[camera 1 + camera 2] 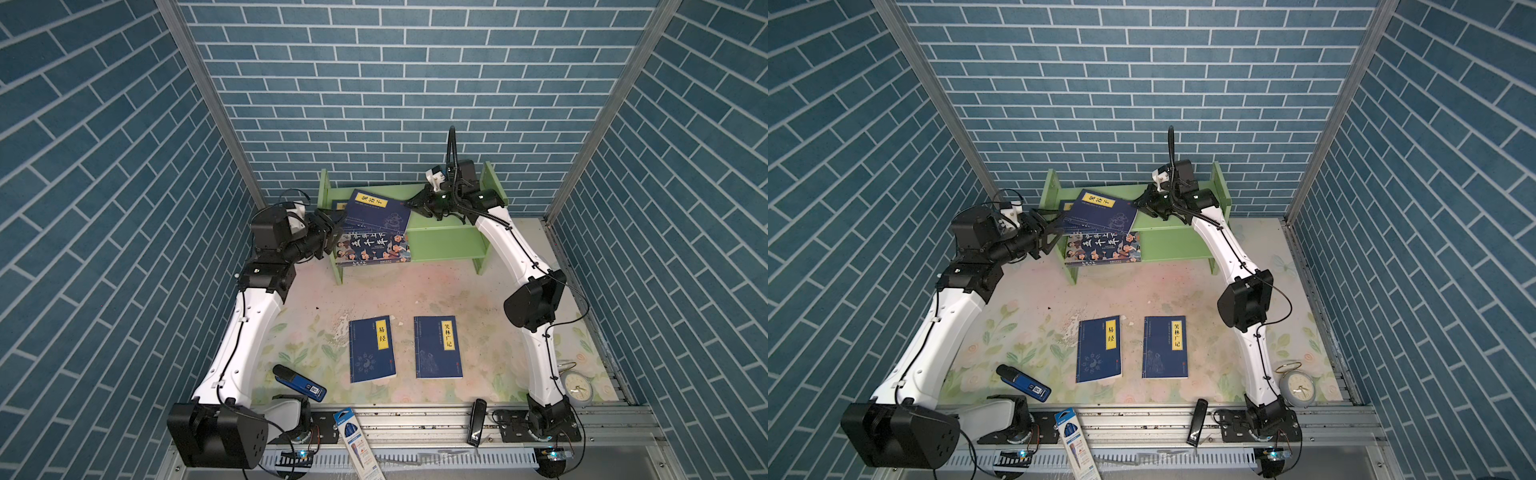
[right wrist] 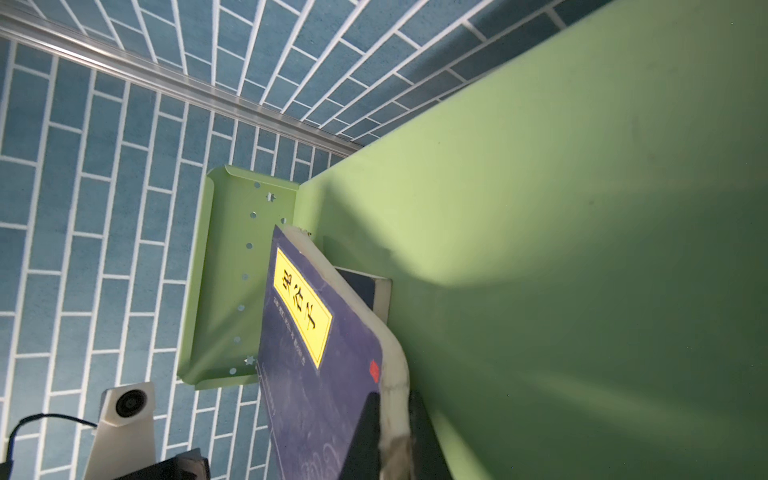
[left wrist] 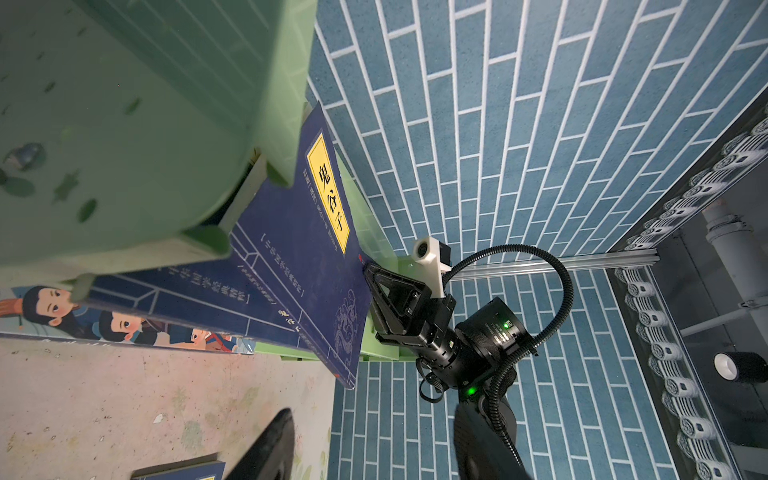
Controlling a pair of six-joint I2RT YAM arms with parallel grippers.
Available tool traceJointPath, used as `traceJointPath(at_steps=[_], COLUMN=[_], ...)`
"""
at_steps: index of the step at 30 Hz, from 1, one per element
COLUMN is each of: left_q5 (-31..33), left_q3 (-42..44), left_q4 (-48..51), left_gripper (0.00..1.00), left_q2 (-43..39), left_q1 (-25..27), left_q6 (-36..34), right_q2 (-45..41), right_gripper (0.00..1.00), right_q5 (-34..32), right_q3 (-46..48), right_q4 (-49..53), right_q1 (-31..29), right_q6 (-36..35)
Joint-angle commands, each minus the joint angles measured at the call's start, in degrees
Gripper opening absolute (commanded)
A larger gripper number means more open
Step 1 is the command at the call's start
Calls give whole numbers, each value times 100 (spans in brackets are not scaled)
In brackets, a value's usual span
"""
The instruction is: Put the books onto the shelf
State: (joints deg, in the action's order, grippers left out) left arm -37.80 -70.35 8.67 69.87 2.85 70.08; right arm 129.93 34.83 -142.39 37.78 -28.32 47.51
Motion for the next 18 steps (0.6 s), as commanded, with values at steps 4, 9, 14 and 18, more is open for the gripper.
traceJointPath(at_steps=[4,9,14,18], left_q5=[-61,-52,-43,-51], left_q3=[58,52,22,-14], left_q4=[-117,-115,-122,-98], left_gripper=[63,63,63,63], left_q2=[27,61,100,93], left_q1=[-30,-30,-30,-30], left_q6=[-43,-40,-31,-39], right_q2=[156,269,416,609], right_gripper=[5,6,7,8], right_q5=[305,521,647,746], right_q3=[-324,-405,-548,-828], right_q4=[-221,-531,-755,-842], right_q1=[3,-17,-45,-82], right_q6=[-277,-277,-289,-268])
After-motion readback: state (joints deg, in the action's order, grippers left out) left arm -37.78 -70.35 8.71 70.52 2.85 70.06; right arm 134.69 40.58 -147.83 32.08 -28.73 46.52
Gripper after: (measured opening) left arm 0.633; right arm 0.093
